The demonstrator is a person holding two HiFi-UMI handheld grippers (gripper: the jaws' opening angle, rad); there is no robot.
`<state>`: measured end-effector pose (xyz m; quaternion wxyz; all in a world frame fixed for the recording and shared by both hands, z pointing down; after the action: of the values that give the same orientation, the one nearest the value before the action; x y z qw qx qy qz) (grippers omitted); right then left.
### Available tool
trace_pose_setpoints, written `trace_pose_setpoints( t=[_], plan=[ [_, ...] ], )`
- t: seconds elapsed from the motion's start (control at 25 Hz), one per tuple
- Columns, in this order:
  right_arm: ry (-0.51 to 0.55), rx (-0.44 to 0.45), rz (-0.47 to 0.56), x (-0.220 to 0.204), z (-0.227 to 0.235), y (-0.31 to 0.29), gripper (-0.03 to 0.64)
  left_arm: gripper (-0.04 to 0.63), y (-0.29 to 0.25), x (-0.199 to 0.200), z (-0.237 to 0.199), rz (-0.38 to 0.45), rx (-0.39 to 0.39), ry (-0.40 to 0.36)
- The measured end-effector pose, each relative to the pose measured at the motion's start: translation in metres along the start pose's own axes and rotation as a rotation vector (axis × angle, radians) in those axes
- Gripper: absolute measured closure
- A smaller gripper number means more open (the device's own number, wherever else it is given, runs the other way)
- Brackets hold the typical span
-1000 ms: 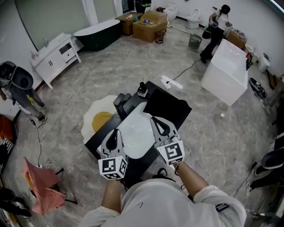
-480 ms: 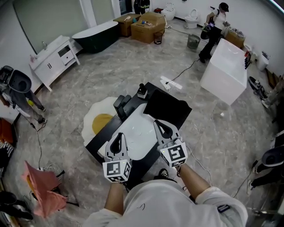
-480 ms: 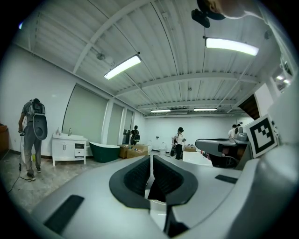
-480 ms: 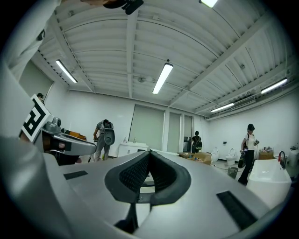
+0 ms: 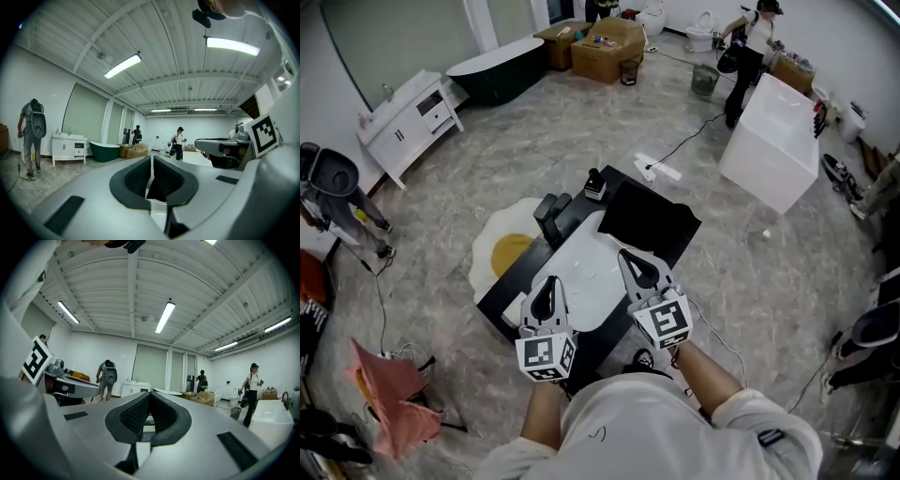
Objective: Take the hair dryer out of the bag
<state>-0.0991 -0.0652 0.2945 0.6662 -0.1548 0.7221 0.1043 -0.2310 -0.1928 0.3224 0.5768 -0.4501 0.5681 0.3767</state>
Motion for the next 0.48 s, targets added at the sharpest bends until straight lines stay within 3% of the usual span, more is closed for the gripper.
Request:
trace_pose_setpoints(
  t=[0.48],
  plan=[
    [0.005,0.003,-0.004,-0.0015,0.0021,0.0046,0.618,0.561,0.0006,-0.0035,0.0032,-0.011,-0.001,-0.002]
  ],
)
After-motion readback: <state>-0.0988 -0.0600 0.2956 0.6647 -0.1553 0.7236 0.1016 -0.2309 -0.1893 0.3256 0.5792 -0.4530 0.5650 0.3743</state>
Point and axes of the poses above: the fingertips, and each gripper's own axes: y backward along the fingers, z to its right, x out of its top, the point moved 5 cm from there along y, backward along the fingers, and after that the axes turned 1 degree about -y, right-handed, at the moved point
